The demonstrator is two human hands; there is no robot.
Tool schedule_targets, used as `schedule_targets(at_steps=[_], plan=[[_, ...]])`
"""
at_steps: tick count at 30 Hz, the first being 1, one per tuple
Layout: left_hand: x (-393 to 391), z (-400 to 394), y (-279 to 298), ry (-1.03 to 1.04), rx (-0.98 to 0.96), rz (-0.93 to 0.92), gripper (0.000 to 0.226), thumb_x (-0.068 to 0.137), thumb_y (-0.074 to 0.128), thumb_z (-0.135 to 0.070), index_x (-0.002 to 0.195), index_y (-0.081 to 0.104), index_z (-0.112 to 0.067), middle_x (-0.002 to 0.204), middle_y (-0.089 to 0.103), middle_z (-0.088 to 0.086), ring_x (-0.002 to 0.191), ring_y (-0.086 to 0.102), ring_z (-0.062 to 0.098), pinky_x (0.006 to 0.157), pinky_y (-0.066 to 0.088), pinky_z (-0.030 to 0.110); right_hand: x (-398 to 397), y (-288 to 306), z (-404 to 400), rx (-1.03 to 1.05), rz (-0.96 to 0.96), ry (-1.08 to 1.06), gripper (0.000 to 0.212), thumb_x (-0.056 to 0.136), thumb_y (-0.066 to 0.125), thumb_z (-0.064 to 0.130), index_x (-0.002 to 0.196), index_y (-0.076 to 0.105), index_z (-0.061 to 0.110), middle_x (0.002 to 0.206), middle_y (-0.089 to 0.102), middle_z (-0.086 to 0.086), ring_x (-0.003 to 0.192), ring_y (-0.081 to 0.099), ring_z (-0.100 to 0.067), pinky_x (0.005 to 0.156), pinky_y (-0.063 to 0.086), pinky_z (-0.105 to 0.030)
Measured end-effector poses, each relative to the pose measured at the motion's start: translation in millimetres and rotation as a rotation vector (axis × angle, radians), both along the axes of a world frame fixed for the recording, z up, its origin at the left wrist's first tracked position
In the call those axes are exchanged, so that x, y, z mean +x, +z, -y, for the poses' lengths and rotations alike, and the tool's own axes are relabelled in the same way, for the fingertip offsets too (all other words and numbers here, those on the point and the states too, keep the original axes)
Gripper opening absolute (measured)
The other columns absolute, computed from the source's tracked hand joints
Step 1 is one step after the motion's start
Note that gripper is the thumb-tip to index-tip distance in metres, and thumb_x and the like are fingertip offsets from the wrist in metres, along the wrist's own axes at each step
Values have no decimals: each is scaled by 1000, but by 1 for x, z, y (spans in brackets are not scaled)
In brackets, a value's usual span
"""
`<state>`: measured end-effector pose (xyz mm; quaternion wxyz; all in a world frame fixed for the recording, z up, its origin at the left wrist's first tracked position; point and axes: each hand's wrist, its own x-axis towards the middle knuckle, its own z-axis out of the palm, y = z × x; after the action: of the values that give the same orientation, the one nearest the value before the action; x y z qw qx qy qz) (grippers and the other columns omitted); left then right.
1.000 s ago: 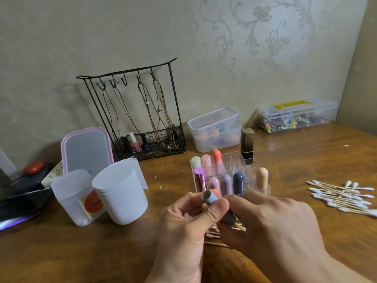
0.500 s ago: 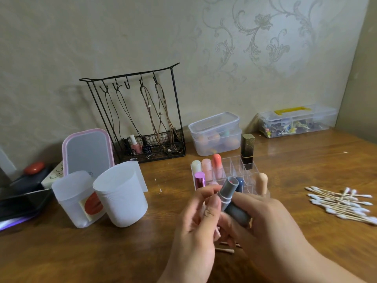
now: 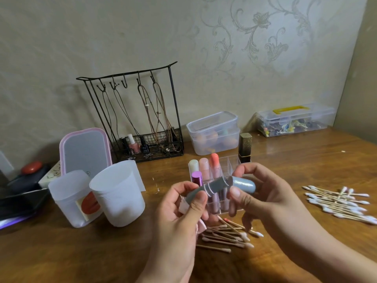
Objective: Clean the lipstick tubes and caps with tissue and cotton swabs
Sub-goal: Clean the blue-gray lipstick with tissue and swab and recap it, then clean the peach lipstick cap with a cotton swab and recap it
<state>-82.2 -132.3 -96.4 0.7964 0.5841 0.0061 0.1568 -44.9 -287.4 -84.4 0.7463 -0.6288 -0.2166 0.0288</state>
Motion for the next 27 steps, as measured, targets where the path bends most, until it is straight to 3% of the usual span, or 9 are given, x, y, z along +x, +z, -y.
schedule_targets(at_steps=[3, 8, 13, 17, 19, 21, 24, 27], plan=[[0, -1, 1, 39, 116, -22, 39, 58, 72, -29, 93, 63, -15, 62, 64, 0, 53, 55, 9, 46, 44, 22, -1, 4, 2, -41, 109, 29, 19, 77, 77, 21, 94, 69, 25, 77, 69, -3, 61, 60, -17, 46, 44, -28], [-3, -1, 3, 102, 309, 23, 41, 49, 76, -43, 83, 66, -24, 78, 70, -4, 60, 66, 14, 50, 51, 25, -3, 0, 1, -164, 220, 14, 21, 77, 73, 22, 93, 69, 34, 80, 71, 1, 62, 63, -15, 52, 46, -14], [-7, -1, 5, 103, 346, 6, 48, 47, 75, -46, 86, 64, -20, 79, 70, -7, 60, 68, 16, 49, 53, 26, -2, -5, 2, -153, 232, -7, 18, 76, 76, 22, 92, 69, 29, 86, 72, 0, 65, 68, -19, 57, 51, -21], [-5, 0, 3, 64, 336, -28, 51, 48, 75, -46, 88, 62, -16, 77, 71, -6, 53, 64, 16, 52, 54, 30, -1, -12, 3, -240, 282, -47, 18, 80, 77, 29, 96, 68, 32, 89, 72, 4, 74, 71, -15, 76, 54, -33], [-3, -1, 2, 26, 312, -47, 50, 50, 75, -46, 90, 64, -18, 77, 71, -1, 54, 63, 15, 53, 53, 30, 0, -11, 3, -263, 308, -60, 18, 80, 76, 34, 96, 68, 34, 90, 72, 6, 74, 68, -10, 71, 53, -28], [-2, 1, 3, -17, 292, -48, 44, 54, 74, -46, 92, 68, -24, 78, 71, 1, 57, 61, 14, 55, 52, 30, 3, -7, 4, -206, 343, -127, 13, 82, 75, 39, 94, 69, 36, 87, 71, 4, 67, 62, -6, 59, 51, -23], [-1, 1, 2, 39, 240, 11, 29, 62, 73, -41, 89, 69, -32, 76, 67, -1, 54, 53, 12, 52, 45, 31, 14, -1, 16, -183, 413, -345, 19, 81, 73, 44, 95, 70, 32, 90, 70, 2, 70, 63, -9, 55, 54, -36], [0, -2, 2, 101, 229, 27, 16, 71, 69, -34, 86, 69, -29, 64, 59, 1, 52, 51, 14, 52, 44, 34, 27, 3, 33, -515, 567, -577, 20, 81, 72, 40, 95, 68, 27, 98, 64, 13, 86, 63, -12, 60, 51, -31]])
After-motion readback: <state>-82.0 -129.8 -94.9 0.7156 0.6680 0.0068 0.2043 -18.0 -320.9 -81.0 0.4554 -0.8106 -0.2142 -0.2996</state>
